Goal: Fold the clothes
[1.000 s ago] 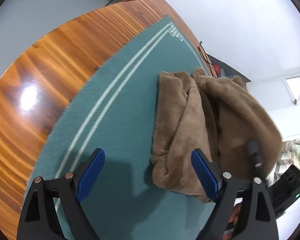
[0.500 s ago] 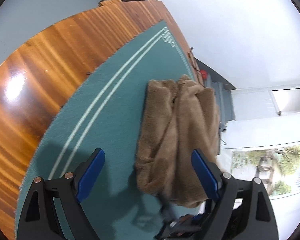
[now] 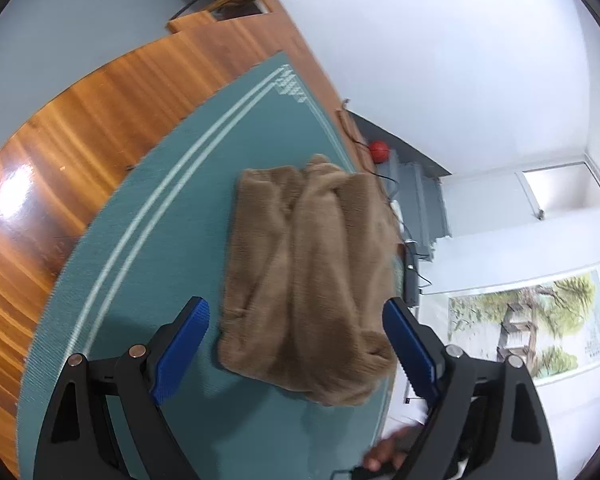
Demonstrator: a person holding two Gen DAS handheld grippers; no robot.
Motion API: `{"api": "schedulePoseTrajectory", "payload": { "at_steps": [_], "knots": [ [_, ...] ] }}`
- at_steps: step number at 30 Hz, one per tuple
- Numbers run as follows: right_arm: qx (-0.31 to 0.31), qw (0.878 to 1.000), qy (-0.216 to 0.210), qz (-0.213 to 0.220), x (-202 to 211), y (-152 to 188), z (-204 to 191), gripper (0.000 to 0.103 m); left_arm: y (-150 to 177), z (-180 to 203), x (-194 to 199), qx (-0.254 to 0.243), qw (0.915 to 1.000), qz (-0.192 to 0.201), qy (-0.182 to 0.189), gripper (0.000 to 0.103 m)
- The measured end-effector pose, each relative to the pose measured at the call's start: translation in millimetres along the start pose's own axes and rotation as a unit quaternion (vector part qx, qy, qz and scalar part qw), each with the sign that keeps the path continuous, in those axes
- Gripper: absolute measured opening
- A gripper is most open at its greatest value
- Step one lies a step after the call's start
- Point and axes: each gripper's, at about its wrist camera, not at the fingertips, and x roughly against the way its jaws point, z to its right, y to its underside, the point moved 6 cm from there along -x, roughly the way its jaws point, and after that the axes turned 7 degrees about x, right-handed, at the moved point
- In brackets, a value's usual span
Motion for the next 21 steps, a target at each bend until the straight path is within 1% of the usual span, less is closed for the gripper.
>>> {"api": "schedulePoseTrajectory", "payload": {
  "at_steps": [2, 3, 5, 7, 9, 10, 11, 15, 17, 18, 21],
  "knots": [
    [0.007, 1.0, 0.01, -0.017, -12, 6, 0, 0.088, 1, 15, -1, -0.013, 0.9998, -0.004, 0.015, 0.091],
    [0.021, 0.999, 0.01, -0.022, -15, 11, -4, 0.088, 1, 26, -2, -0.024, 0.9993, -0.008, 0.026, 0.091],
    [0.052, 0.998, -0.002, -0.033, -30, 22, -20, 0.088, 0, 43, -6, -0.042, 0.9981, -0.015, 0.043, 0.093],
    [0.068, 0.997, 0.002, -0.04, -40, 33, -25, 0.088, -3, 57, -16, -0.054, 0.9971, -0.025, 0.048, 0.093],
    [0.082, 0.996, 0.006, -0.044, -52, 39, -29, 0.091, -4, 68, -31, -0.07, 0.9948, -0.044, 0.059, 0.093],
    [0.086, 0.995, 0.007, -0.046, -57, 42, -31, 0.094, -5, 69, -40, -0.07, 0.9945, -0.054, 0.055, 0.093],
    [0.088, 0.995, 0.005, -0.05, -61, 44, -32, 0.096, -5, 68, -50, -0.069, 0.9943, -0.064, 0.051, 0.093],
    [0.078, 0.996, -0.007, -0.053, -63, 52, -30, 0.097, -4, 43, -79, -0.028, 0.9941, -0.1, 0.031, 0.093],
    [0.067, 0.996, -0.017, -0.053, -62, 54, -27, 0.098, -5, 23, -88, -0.005, 0.9948, -0.101, 0.008, 0.093],
    [0.066, 0.996, -0.021, -0.052, -61, 55, -26, 0.098, -5, 14, -90, 0.003, 0.9949, -0.101, 0.002, 0.093],
    [0.074, 0.996, -0.029, -0.05, -61, 59, -26, 0.1, -3, 2, -87, 0.011, 0.9948, -0.101, 0.005, 0.093]
  ]
}}
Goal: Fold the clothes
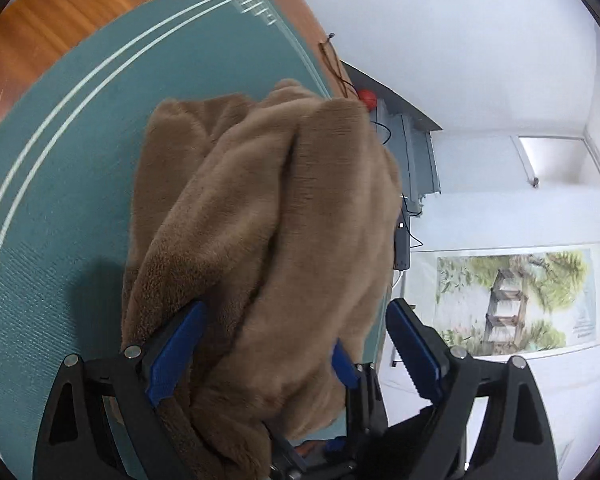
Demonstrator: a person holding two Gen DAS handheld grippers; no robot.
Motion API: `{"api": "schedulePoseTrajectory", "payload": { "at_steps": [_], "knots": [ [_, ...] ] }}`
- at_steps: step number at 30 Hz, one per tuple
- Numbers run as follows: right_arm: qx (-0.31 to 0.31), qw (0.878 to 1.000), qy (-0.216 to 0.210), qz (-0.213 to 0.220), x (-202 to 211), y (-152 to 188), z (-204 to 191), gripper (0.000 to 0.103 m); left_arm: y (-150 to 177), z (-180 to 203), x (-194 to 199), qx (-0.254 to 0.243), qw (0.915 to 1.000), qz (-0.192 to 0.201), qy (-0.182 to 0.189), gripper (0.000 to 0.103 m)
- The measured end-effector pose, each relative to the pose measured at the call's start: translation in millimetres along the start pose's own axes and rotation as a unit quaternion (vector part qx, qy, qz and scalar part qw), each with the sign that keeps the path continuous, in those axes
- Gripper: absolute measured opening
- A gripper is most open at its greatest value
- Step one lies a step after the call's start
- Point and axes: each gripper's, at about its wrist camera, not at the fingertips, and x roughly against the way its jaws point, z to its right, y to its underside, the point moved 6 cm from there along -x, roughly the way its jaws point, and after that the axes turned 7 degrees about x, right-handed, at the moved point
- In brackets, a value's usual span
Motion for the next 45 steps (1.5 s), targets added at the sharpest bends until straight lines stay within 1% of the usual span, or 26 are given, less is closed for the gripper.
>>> {"api": "schedulePoseTrajectory", "payload": {
  "at_steps": [2, 4, 6, 7, 9, 11, 13, 15, 17, 19, 20, 21, 22, 23, 24, 27, 29, 31, 33, 34, 36, 37, 38, 40, 43, 45],
  "knots": [
    [0.005, 1.0, -0.005, -0.002, 0, 1, 0, 0.1, -3, -3, -1, -0.002, 1.0, -0.001, -0.004, 0.093],
    [0.0, 1.0, -0.022, -0.01, 3, -2, 5, 0.1, -5, -3, -2, -0.003, 0.9999, -0.002, -0.01, 0.093],
    [-0.005, 0.999, -0.036, -0.013, 12, -7, 12, 0.1, -6, 0, 5, -0.007, 0.9997, 0.006, -0.02, 0.093],
    [-0.008, 0.999, -0.035, -0.008, 19, -10, 18, 0.1, -6, 5, 11, -0.018, 0.9993, 0.016, -0.03, 0.093],
    [-0.017, 1.0, -0.018, 0.003, 34, -13, 35, 0.1, -4, 19, 24, -0.048, 0.9967, 0.04, -0.051, 0.094],
    [-0.032, 0.999, 0.009, 0.006, 44, -12, 59, 0.1, 2, 38, 32, -0.094, 0.9916, 0.059, -0.067, 0.094],
    [-0.056, 0.997, 0.046, -0.004, 47, -11, 88, 0.1, 14, 56, 32, -0.151, 0.9814, 0.067, -0.097, 0.094],
    [-0.087, 0.993, 0.078, -0.017, 48, -5, 116, 0.1, 31, 73, 27, -0.214, 0.9662, 0.068, -0.127, 0.094],
    [-0.124, 0.987, 0.093, -0.029, 49, 5, 144, 0.1, 47, 80, 16, -0.258, 0.9525, 0.062, -0.149, 0.094],
    [-0.144, 0.984, 0.092, -0.041, 50, 12, 155, 0.1, 53, 74, 2, -0.285, 0.9379, 0.06, -0.189, 0.094],
    [-0.147, 0.984, 0.092, -0.047, 50, 12, 158, 0.1, 50, 69, -3, -0.284, 0.9339, 0.061, -0.208, 0.093],
    [-0.14, 0.985, 0.091, -0.053, 48, 13, 157, 0.1, 47, 58, -9, -0.276, 0.9285, 0.064, -0.24, 0.093],
    [-0.131, 0.986, 0.09, -0.059, 45, 18, 155, 0.1, 43, 48, -12, -0.267, 0.9251, 0.066, -0.262, 0.093],
    [-0.124, 0.986, 0.089, -0.062, 42, 21, 152, 0.1, 41, 32, -15, -0.255, 0.9262, 0.061, -0.271, 0.093],
    [-0.119, 0.987, 0.088, -0.064, 41, 23, 150, 0.1, 39, 24, -15, -0.246, 0.9307, 0.057, -0.265, 0.093],
    [-0.108, 0.988, 0.081, -0.073, 31, 26, 149, 0.1, 39, 17, -14, -0.254, 0.929, 0.06, -0.262, 0.093],
    [-0.107, 0.988, 0.076, -0.078, 34, 33, 150, 0.1, 39, 16, -14, -0.257, 0.9287, 0.057, -0.262, 0.093],
    [-0.124, 0.987, 0.051, -0.086, 32, 35, 157, 0.1, 35, 14, -10, -0.247, 0.9347, 0.047, -0.252, 0.093],
    [-0.16, 0.983, 0.008, -0.093, 30, 35, 169, 0.1, 26, 19, -1, -0.233, 0.9439, 0.048, -0.23, 0.093],
    [-0.183, 0.979, -0.015, -0.088, 34, 33, 177, 0.1, 20, 22, 4, -0.225, 0.9483, 0.049, -0.218, 0.094],
    [-0.229, 0.97, -0.054, -0.064, 42, 29, 194, 0.1, 13, 35, 22, -0.219, 0.957, 0.063, -0.179, 0.094],
    [-0.252, 0.964, -0.069, -0.053, 43, 26, 203, 0.1, 8, 39, 29, -0.218, 0.9586, 0.07, -0.17, 0.094],
    [-0.273, 0.957, -0.084, -0.045, 43, 25, 210, 0.1, 1, 40, 34, -0.215, 0.9592, 0.076, -0.168, 0.096],
    [-0.306, 0.944, -0.114, -0.041, 35, 22, 223, 0.1, -20, 31, 40, -0.197, 0.9614, 0.079, -0.175, 0.099],
    [-0.347, 0.923, -0.162, -0.037, 20, 17, 239, 0.1, -39, 13, 36, -0.159, 0.9717, 0.063, -0.164, 0.1],
    [-0.364, 0.911, -0.189, -0.039, 12, 18, 243, 0.1, -46, 3, 30, -0.141, 0.9795, 0.045, -0.136, 0.1]
  ]
}}
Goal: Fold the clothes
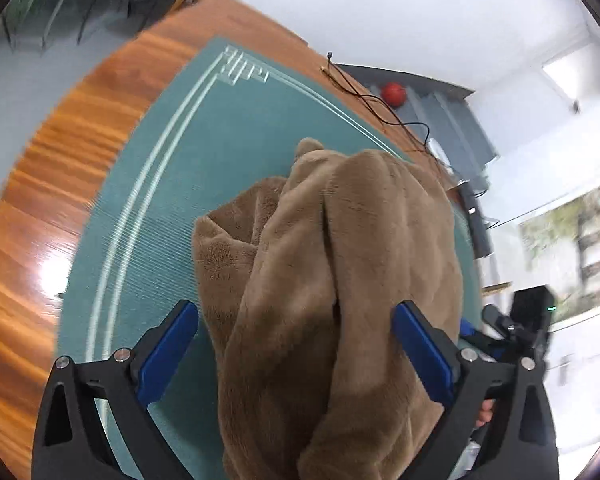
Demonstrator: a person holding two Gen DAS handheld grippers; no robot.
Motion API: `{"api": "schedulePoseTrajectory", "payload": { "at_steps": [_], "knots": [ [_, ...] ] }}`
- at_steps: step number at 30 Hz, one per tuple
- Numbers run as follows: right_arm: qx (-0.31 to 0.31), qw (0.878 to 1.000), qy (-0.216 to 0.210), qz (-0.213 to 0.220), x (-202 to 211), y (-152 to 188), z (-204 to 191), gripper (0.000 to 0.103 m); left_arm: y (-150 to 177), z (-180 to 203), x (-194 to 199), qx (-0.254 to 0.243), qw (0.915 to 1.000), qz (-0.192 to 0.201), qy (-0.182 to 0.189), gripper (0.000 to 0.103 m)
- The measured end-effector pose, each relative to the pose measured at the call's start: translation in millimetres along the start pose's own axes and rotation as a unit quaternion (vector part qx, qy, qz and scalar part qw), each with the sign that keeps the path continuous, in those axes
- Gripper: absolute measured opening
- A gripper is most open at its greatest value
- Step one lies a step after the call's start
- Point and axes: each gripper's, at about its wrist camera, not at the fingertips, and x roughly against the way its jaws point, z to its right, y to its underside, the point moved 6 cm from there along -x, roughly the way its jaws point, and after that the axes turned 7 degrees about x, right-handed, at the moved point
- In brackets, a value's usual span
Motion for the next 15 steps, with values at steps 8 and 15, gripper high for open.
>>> {"api": "schedulePoseTrajectory", "payload": {
  "at_steps": [8, 15],
  "knots": [
    [-0.05, 0.998, -0.031, -0.038, -28, 9, 14, 0.1, -10, -12, -24, 0.017, 0.9998, 0.01, 0.002, 0.102],
    [-0.049, 0.995, -0.063, -0.055, -39, 4, 11, 0.101, -13, -21, -37, 0.075, 0.9913, -0.025, 0.105, 0.102]
  ]
}}
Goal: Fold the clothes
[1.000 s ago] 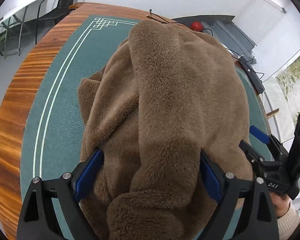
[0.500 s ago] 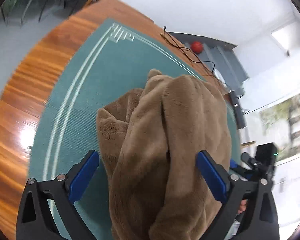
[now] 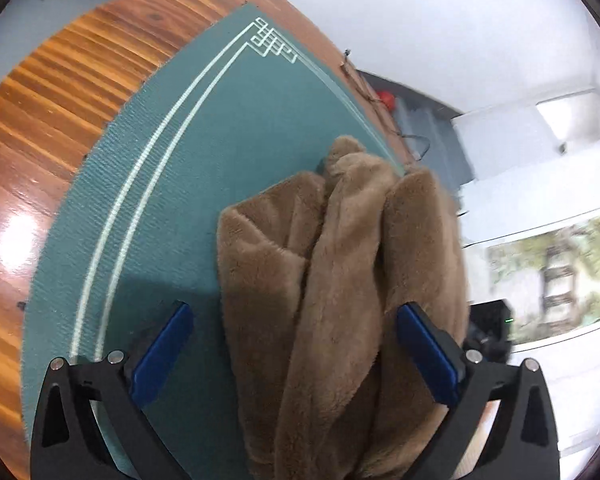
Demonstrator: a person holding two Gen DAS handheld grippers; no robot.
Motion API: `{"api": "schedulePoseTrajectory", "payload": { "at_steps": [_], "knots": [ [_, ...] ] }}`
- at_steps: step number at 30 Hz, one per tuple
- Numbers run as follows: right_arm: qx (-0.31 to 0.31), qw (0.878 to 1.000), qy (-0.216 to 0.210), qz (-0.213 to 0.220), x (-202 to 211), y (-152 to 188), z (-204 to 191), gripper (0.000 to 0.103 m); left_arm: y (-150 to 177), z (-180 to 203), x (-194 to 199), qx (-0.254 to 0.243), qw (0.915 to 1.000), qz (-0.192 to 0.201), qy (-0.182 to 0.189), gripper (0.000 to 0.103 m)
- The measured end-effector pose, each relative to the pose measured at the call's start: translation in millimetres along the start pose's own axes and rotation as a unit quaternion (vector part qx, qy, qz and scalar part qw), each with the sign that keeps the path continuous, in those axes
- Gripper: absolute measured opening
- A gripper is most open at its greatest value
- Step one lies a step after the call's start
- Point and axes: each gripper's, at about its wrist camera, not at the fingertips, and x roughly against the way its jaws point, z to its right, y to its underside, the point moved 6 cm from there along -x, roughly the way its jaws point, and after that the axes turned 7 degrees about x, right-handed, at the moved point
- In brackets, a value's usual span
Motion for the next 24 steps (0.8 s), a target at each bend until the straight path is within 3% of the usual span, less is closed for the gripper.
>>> {"api": "schedulePoseTrajectory", "payload": {
  "at_steps": [2, 6, 13, 15, 16, 17, 18, 20, 24],
  "knots": [
    [0.007, 1.0, -0.015, -0.012, -7, 0, -5, 0.101, 0, 1, -4, 0.029, 0.998, -0.027, 0.048, 0.102],
    [0.025, 0.999, -0.005, -0.027, -15, 1, -12, 0.102, 2, 8, -19, 0.0, 0.9975, -0.061, 0.035, 0.102],
    [0.026, 0.999, 0.004, -0.034, -21, 0, -12, 0.102, -2, 17, -27, -0.027, 0.9962, -0.077, 0.029, 0.102],
    [0.03, 0.999, 0.011, -0.033, -16, 15, -9, 0.102, -2, 19, -28, -0.038, 0.9961, -0.078, 0.014, 0.096],
    [0.033, 0.999, 0.016, -0.032, -14, 20, -9, 0.102, -1, 19, -28, -0.043, 0.996, -0.078, 0.003, 0.089],
    [0.037, 0.999, 0.024, -0.031, -14, 21, -9, 0.1, -1, 19, -28, -0.041, 0.9959, -0.081, 0.001, 0.075],
    [0.04, 0.998, 0.031, -0.03, -14, 21, -9, 0.098, -1, 17, -30, -0.031, 0.9961, -0.083, -0.003, 0.071],
    [0.043, 0.998, 0.048, -0.028, -13, 23, -9, 0.084, -1, 15, -31, -0.015, 0.9965, -0.082, -0.008, 0.061],
    [0.048, 0.997, 0.062, -0.017, -7, 27, -10, 0.072, 4, 23, -24, -0.019, 0.9973, -0.068, -0.021, 0.044]
  ]
}}
